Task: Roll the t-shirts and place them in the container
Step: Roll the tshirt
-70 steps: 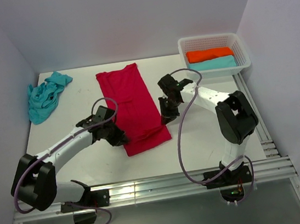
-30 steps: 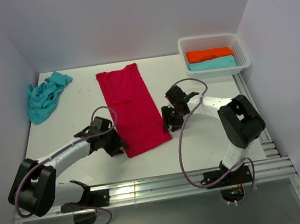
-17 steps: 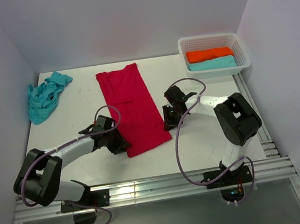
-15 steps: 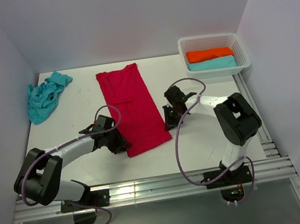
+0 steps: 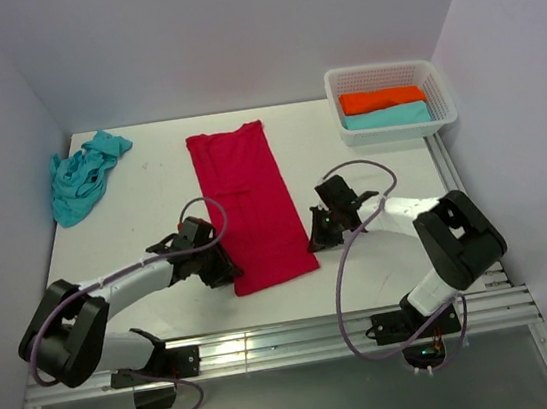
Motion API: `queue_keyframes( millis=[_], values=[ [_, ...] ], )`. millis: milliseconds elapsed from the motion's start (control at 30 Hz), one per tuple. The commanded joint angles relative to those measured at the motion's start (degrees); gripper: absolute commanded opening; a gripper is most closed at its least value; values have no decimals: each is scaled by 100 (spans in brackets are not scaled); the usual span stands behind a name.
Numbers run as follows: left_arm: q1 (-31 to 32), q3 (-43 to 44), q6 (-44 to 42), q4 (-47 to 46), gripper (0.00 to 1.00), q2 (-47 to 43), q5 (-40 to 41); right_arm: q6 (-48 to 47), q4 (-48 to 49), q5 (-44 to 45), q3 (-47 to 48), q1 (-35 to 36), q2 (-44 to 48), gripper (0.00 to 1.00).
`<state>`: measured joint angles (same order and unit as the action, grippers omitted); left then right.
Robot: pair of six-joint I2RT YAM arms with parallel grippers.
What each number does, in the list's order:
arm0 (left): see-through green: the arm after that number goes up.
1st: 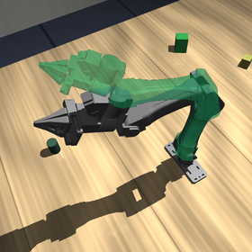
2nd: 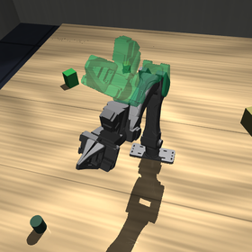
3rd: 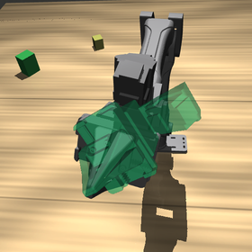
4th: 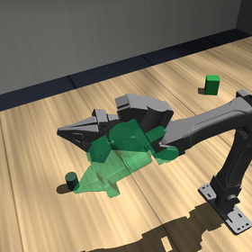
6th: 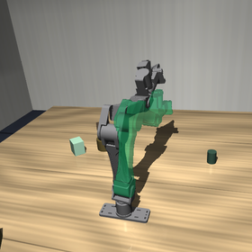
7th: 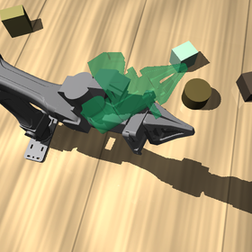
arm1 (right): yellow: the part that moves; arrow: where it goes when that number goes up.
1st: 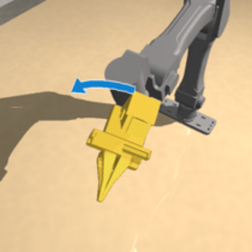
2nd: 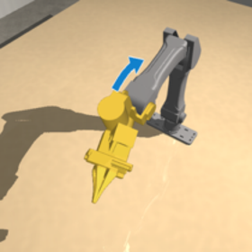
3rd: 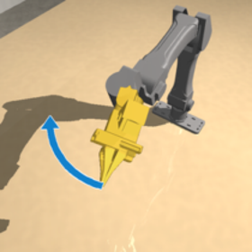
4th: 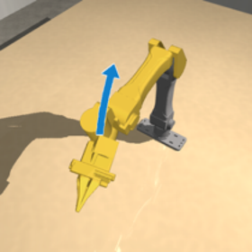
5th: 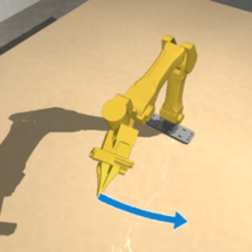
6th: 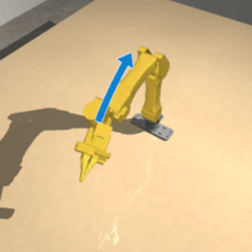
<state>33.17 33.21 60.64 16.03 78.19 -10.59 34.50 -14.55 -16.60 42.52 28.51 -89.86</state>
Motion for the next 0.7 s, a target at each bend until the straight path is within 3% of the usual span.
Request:
queue_keyframes(
  millis=[0,67,133,167,233,667],
  values=[
    [128,-332,-105,338,40,-505,285,294,-189,34,-499,67,433,0],
    [146,-438,-96,610,42,-699,347,390,-206,-27,-578,102,557,1],
    [146,-491,-140,734,43,-910,365,478,-259,-36,-622,189,698,9],
    [146,-508,-158,856,44,-955,365,513,-294,7,-622,242,733,25],
    [155,-526,-237,928,44,-1034,417,575,-356,51,-640,365,839,38],
    [304,-930,-79,287,42,-1043,207,593,-418,184,-1070,489,1402,39]
  ],
)
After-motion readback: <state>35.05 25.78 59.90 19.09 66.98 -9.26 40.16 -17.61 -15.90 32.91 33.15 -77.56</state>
